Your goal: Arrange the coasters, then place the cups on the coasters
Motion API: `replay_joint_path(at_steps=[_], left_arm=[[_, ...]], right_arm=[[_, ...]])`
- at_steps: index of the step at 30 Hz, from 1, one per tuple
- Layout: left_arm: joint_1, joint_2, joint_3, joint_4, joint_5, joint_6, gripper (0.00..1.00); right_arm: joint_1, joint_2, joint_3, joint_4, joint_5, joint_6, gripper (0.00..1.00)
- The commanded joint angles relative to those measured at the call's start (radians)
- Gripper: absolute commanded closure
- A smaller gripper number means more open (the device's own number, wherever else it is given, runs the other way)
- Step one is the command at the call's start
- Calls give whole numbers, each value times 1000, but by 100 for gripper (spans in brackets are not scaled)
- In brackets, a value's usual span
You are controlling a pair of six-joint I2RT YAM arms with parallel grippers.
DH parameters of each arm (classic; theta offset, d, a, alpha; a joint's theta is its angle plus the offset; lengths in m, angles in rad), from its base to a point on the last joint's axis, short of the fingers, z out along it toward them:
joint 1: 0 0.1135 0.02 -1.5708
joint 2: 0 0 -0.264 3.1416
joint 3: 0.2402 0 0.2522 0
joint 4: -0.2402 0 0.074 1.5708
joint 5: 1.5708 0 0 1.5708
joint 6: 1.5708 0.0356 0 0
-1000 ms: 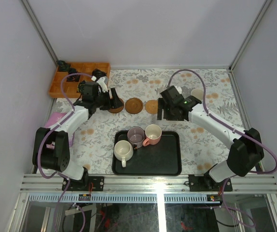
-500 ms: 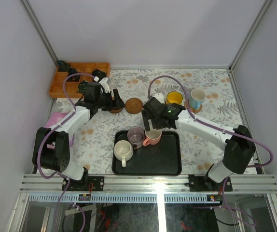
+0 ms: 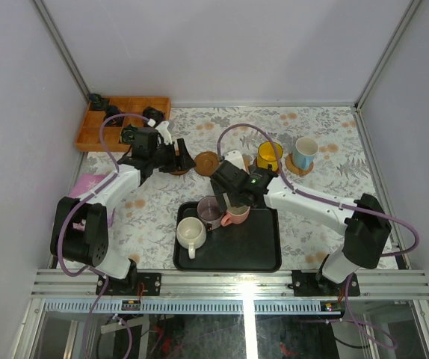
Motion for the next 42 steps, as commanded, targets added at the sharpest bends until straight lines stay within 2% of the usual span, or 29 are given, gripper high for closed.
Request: replay_joint_path(at_steps=[1, 11, 24, 30, 42], left_arm=[[-7, -3, -1, 31, 13, -1, 28], [-10, -2, 0, 34, 14, -4, 28], [-10, 0, 0, 37, 24, -10, 28], [-10, -3, -1, 37, 22, -8, 28], [-14, 4, -3, 35, 21, -9, 28]], right_arm=[[35, 36, 38, -23, 50, -22, 1], [69, 56, 20, -137, 103, 3, 1], [107, -33, -72, -251, 129, 126, 1], [106, -96, -168, -143, 60, 148, 1], [105, -123, -279, 81, -51, 125, 1]])
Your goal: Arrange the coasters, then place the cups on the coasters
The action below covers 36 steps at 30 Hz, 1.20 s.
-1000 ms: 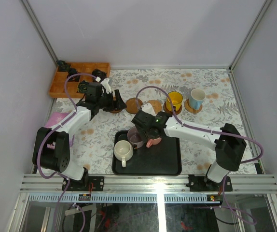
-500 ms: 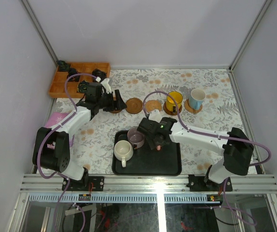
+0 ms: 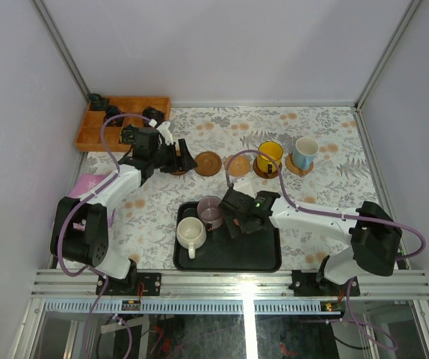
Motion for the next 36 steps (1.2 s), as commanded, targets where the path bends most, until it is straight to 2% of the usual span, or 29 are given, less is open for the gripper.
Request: replay_joint_path(at_steps=[1, 4, 9, 14, 23, 26, 31, 36], left_arm=[[-7, 5, -3, 35, 9, -1, 28], [-9, 3, -4, 34, 6, 0, 28], [-8, 3, -4, 29, 0, 2, 28], [-12, 5, -4, 29, 0, 3, 27], [-13, 12, -2, 22, -1, 4, 27], [-14, 12, 0, 20, -6, 7, 27], [-13, 15, 2, 16, -10, 12, 27], [-13, 16, 4, 14, -14, 15, 27]], right_arm=[[8, -34, -18, 91, -28, 7, 0], [8, -31, -36, 108, -31, 13, 5], [7, -38, -73, 139, -32, 37, 27], [6, -37, -88, 140, -28, 49, 39], [7, -25, -90, 137, -33, 51, 81], [6, -23, -85, 131, -32, 54, 99], [7, -24, -47, 89, -6, 54, 100], [7, -28, 44, 15, 110, 71, 100]])
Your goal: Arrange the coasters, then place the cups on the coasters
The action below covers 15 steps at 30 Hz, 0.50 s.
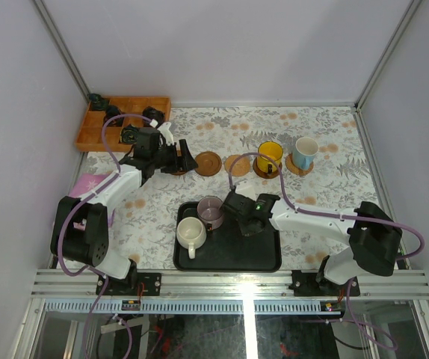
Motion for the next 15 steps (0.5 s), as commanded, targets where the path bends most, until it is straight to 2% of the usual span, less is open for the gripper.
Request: replay_joint_path(at_steps=[1, 7, 15], left_arm=[[-6, 12, 5, 15, -14, 15, 27], [-6, 5, 8, 8, -24, 23, 27], [-6, 11, 13, 10, -21, 20, 27]], right_arm=[[5, -23, 131, -75, 166, 26, 100], [-25, -17, 223, -93, 271, 39, 100], [-224, 28, 291, 73, 196, 22, 100]])
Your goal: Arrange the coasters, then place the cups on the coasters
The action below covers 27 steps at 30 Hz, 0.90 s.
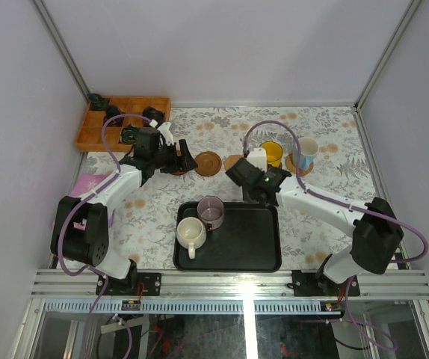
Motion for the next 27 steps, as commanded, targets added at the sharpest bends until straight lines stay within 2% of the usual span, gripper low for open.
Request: replay_joint_path(at_steps=[1, 12, 27], left_arm=[[-6, 9, 12, 10, -8, 19, 27], [-6, 11, 15, -3, -24, 18, 27], [-7, 19, 21, -11, -27, 21, 27]], right_arm=[[-84, 43, 118, 127, 56, -3, 100], [-148, 289, 300, 222, 13, -111, 100], [-199, 389, 331, 285, -77, -114, 100]])
